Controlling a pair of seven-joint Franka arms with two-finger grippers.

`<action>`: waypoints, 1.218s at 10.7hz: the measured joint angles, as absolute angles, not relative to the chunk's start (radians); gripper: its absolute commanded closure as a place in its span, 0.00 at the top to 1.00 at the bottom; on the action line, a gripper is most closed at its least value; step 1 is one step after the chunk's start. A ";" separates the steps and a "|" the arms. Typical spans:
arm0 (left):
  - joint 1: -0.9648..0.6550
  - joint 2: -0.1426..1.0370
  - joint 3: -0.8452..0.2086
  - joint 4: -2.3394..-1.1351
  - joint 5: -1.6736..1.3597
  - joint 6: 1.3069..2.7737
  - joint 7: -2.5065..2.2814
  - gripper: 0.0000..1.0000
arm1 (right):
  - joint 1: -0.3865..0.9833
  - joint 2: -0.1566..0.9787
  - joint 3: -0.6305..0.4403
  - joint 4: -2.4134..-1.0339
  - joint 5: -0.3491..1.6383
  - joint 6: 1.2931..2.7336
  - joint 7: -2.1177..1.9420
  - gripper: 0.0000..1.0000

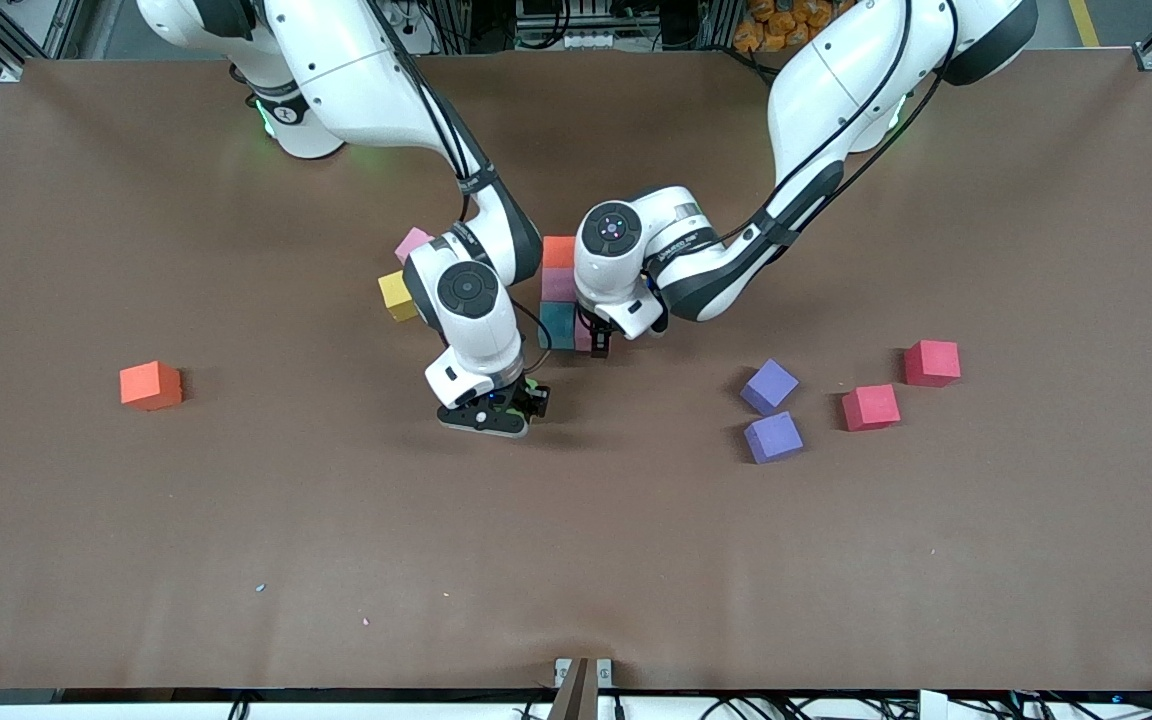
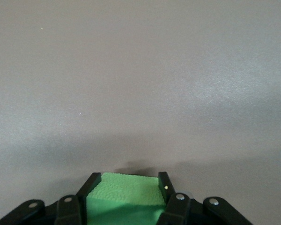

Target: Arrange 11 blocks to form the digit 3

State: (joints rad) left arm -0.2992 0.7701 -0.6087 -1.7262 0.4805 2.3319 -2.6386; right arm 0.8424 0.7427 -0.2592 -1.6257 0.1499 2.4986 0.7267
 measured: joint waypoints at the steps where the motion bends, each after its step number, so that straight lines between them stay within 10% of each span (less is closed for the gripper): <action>1: -0.297 0.766 -0.609 -1.723 0.481 2.330 -2.639 1.00 | 0.842 0.743 -0.259 -1.625 0.150 2.498 0.727 0.00; 13: 0.062 0.622 -0.661 -1.736 0.480 2.158 -2.201 1.00 | 0.877 0.742 -0.243 -1.536 0.142 2.345 0.755 0.00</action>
